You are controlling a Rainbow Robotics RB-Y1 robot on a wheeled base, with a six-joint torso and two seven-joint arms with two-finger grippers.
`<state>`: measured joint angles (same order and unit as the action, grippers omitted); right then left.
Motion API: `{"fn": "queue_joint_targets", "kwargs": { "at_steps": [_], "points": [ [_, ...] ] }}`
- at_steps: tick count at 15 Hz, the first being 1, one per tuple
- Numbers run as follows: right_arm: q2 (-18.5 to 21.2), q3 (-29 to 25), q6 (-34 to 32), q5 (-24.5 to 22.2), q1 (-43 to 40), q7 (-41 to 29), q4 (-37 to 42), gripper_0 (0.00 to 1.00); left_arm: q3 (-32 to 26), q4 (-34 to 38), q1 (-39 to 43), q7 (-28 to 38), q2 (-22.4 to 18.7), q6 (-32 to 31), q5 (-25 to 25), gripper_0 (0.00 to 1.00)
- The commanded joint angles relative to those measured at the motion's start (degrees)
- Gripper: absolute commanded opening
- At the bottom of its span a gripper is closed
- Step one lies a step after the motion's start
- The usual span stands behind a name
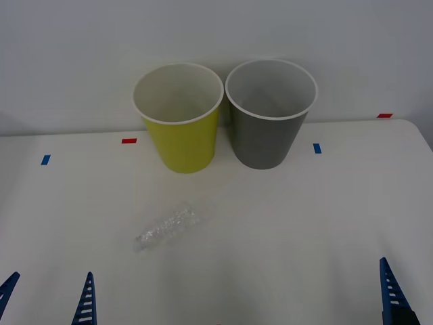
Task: Put cans in the gray bin and PET bottles in the light green bin.
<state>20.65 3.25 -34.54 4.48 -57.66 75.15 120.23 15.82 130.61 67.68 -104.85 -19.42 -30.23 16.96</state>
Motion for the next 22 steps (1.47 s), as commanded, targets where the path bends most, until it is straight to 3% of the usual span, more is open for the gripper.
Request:
{"fn": "queue_joint_targets", "kwargs": {
  "at_steps": [1,22],
  "points": [
    [0.00,0.00,0.00,0.00,0.00,0.00,0.00,1.00,0.00,0.00,0.00,0.00,0.00,0.00,0.00,1.00],
    [0.00,0.00,0.00,0.00,0.00,0.00,0.00,1.00,0.00,0.00,0.00,0.00,0.00,0.00,0.00,1.00]
  ]
}}
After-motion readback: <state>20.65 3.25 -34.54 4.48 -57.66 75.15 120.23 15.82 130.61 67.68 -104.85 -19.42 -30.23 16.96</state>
